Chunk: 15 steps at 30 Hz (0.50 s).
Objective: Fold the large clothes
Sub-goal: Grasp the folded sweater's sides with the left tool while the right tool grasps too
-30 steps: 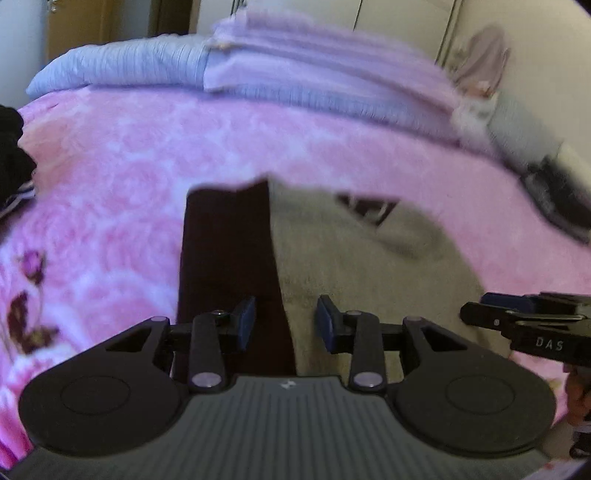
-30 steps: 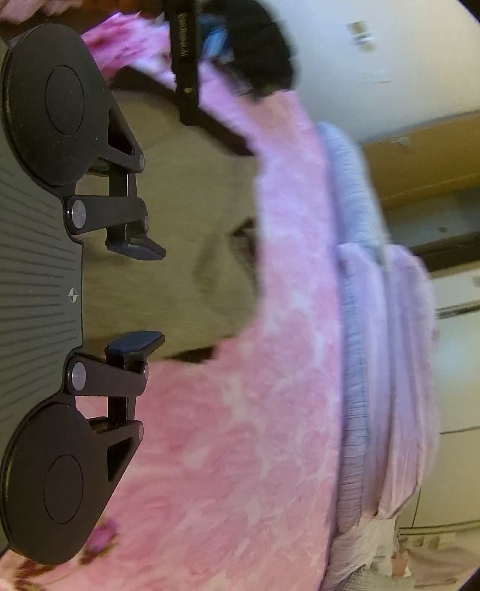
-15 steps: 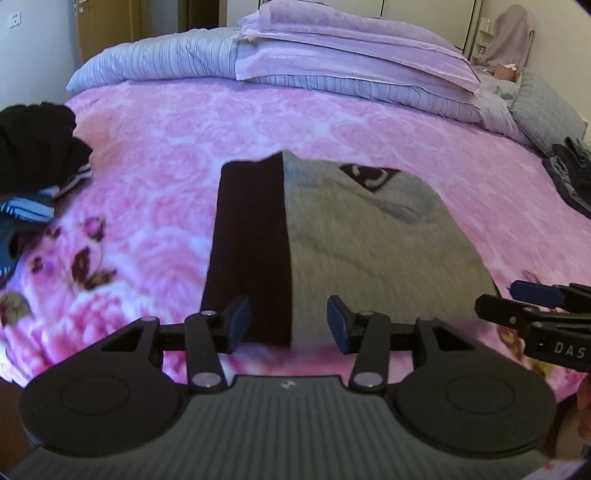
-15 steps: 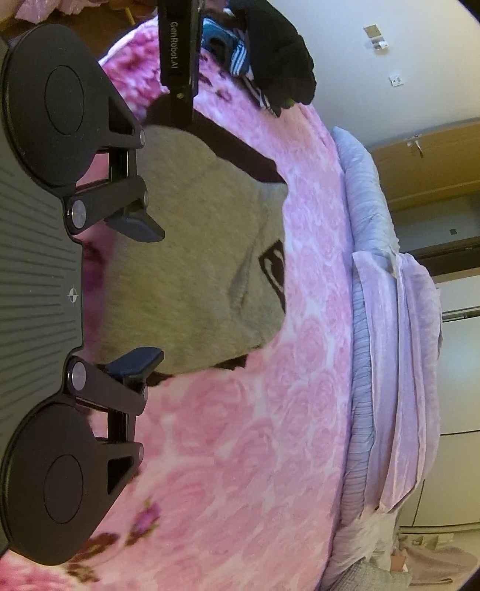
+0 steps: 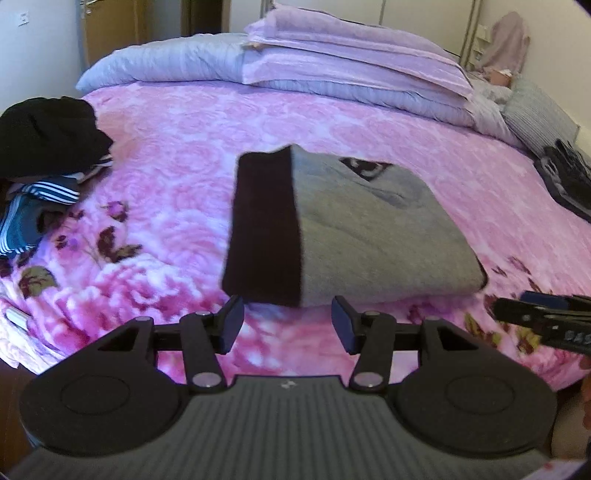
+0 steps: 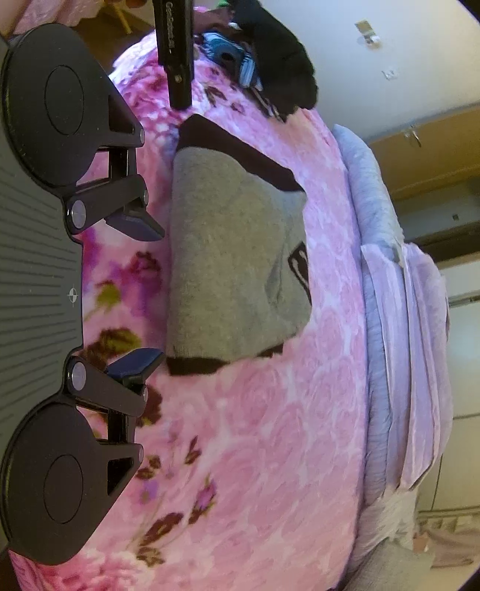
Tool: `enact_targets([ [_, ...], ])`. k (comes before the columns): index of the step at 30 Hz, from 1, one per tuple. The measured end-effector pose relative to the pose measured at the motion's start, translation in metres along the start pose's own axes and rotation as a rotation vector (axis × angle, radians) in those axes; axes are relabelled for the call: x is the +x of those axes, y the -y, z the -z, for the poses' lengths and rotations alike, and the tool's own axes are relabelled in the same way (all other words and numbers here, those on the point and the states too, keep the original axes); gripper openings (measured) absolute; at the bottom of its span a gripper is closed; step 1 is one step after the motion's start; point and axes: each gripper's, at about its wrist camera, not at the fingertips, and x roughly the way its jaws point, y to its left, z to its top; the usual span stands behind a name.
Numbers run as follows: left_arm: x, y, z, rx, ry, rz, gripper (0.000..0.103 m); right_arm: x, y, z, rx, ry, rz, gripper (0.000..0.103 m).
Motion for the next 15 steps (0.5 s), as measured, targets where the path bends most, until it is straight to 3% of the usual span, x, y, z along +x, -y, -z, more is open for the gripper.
enact_targets([
  [6, 0.027, -0.045, -0.027, -0.089, 0.012, 0.036, 0.065, 0.021, 0.041, -0.021, 0.09, 0.002, -0.041, 0.063],
  [11, 0.084, -0.089, -0.048, -0.283, -0.088, 0.255, 0.073, 0.068, 0.087, -0.043, 0.238, -0.048, -0.156, 0.066],
  [15, 0.134, -0.115, -0.054, -0.426, -0.165, 0.358, 0.073, 0.11, 0.113, -0.053, 0.33, -0.111, -0.249, 0.067],
])
